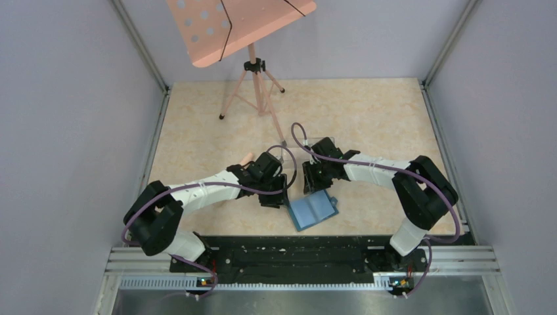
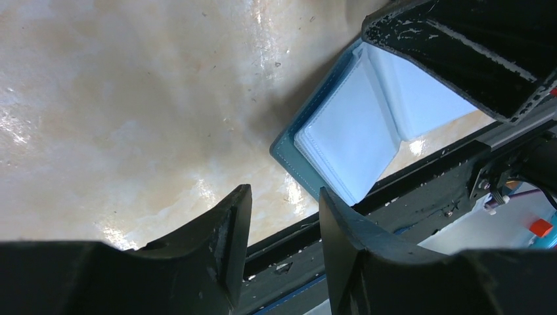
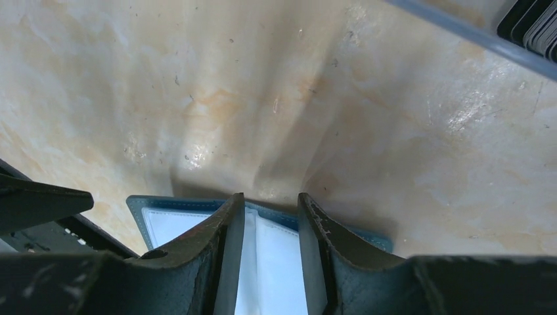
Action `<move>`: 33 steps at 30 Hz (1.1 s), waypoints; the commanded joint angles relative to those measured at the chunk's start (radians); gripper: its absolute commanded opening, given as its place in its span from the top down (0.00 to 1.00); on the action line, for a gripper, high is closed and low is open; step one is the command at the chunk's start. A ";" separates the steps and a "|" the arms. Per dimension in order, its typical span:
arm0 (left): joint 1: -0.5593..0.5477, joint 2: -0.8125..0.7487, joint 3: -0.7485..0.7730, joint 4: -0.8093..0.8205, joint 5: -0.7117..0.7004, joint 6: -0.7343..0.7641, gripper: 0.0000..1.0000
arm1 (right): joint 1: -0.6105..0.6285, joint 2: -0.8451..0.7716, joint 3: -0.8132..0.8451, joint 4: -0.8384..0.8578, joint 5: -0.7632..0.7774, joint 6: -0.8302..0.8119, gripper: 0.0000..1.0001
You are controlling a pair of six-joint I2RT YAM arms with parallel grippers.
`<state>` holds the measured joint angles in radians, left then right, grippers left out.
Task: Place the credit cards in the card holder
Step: Place the card holder at the center of the board, then move the storage box to the center of the board.
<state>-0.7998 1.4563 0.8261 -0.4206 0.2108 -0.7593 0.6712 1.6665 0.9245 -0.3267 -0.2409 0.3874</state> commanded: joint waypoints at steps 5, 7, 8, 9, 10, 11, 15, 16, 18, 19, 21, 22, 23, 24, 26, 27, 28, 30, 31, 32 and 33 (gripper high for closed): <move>-0.004 -0.035 -0.007 0.020 -0.007 0.003 0.52 | -0.016 0.003 -0.011 -0.010 0.039 0.003 0.68; -0.002 -0.043 -0.002 0.024 -0.011 -0.006 0.52 | -0.020 -0.021 -0.032 -0.026 0.042 0.013 0.68; 0.000 -0.047 -0.001 0.029 -0.008 -0.011 0.52 | -0.020 -0.034 -0.041 -0.029 0.040 0.018 0.68; 0.003 -0.049 0.002 0.037 0.000 -0.014 0.52 | -0.019 -0.049 -0.051 -0.032 0.038 0.024 0.68; 0.007 -0.051 0.005 0.045 0.015 -0.014 0.51 | -0.019 -0.062 -0.061 -0.033 0.033 0.029 0.68; 0.010 -0.052 0.010 0.051 0.025 -0.014 0.51 | -0.019 -0.079 -0.069 -0.035 0.030 0.030 0.68; 0.037 -0.052 0.028 0.069 0.054 -0.013 0.49 | -0.019 -0.096 -0.080 -0.053 0.014 0.025 0.69; 0.047 -0.053 0.030 0.076 0.062 -0.012 0.49 | -0.019 -0.095 -0.076 -0.066 0.013 0.018 0.68; 0.062 -0.055 0.037 0.085 0.074 -0.010 0.49 | -0.021 -0.100 -0.075 -0.081 0.032 0.012 0.68; 0.068 -0.055 0.040 0.086 0.077 -0.009 0.49 | -0.021 -0.105 -0.074 -0.083 0.044 0.010 0.68; 0.077 -0.053 0.045 0.088 0.083 -0.004 0.49 | -0.034 -0.122 -0.068 -0.083 0.053 0.010 0.65; 0.082 -0.053 0.047 0.091 0.087 -0.004 0.48 | -0.046 -0.130 -0.059 -0.084 0.048 0.009 0.59; 0.086 -0.053 0.049 0.092 0.093 -0.004 0.48 | -0.066 -0.137 -0.047 -0.088 0.026 0.009 0.55; 0.090 -0.054 0.051 0.093 0.100 -0.004 0.48 | -0.096 -0.141 -0.031 -0.095 0.002 0.012 0.52; 0.099 -0.060 0.049 0.100 0.114 -0.003 0.48 | -0.164 -0.147 0.007 -0.115 -0.032 0.003 0.48; 0.104 -0.065 0.048 0.105 0.123 -0.003 0.48 | -0.199 -0.147 0.040 -0.128 -0.037 -0.009 0.46; 0.107 -0.068 0.044 0.112 0.130 -0.004 0.48 | -0.232 -0.144 0.066 -0.141 -0.038 -0.023 0.43; 0.121 -0.077 0.037 0.126 0.152 -0.007 0.48 | -0.309 -0.121 0.120 -0.164 -0.042 -0.042 0.39; 0.126 -0.079 0.035 0.126 0.155 -0.008 0.48 | -0.339 -0.103 0.147 -0.174 -0.047 -0.046 0.37; 0.129 -0.082 0.034 0.127 0.156 -0.006 0.48 | -0.370 -0.077 0.179 -0.187 -0.057 -0.047 0.36; 0.130 -0.086 0.031 0.126 0.155 -0.005 0.48 | -0.392 -0.054 0.210 -0.198 -0.059 -0.050 0.36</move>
<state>-0.6838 1.4174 0.8410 -0.3435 0.3332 -0.7650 0.3687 1.5677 1.0046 -0.4854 -0.2714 0.3725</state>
